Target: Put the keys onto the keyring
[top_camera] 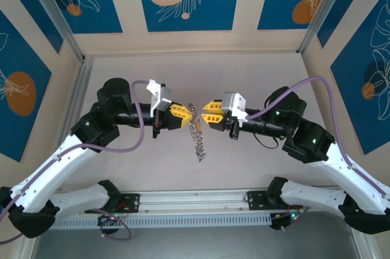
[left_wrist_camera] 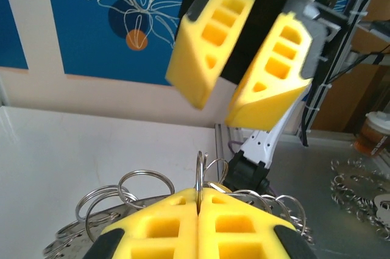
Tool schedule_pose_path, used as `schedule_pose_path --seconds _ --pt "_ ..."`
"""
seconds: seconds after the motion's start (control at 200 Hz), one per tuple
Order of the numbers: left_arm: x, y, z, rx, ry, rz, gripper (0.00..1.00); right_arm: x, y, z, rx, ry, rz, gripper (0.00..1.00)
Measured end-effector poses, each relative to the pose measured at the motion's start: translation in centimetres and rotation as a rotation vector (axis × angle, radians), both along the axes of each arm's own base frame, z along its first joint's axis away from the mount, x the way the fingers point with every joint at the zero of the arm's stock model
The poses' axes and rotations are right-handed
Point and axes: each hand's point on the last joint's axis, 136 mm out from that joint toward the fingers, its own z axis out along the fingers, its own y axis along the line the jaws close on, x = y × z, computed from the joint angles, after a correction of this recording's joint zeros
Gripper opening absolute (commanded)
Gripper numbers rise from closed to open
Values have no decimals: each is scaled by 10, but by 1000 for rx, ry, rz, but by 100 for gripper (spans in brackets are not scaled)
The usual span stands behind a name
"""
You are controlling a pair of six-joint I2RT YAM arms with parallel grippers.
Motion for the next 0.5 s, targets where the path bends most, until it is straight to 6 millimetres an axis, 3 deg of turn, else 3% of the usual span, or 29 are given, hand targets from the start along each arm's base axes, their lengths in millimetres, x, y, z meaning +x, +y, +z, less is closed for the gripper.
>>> schedule_pose_path --seconds 0.22,0.5 --pt "-4 0 7 -36 0 -24 0 11 0 -3 -5 16 -19 20" --pt "-5 -1 10 -60 10 -37 0 4 12 -16 -32 74 68 23"
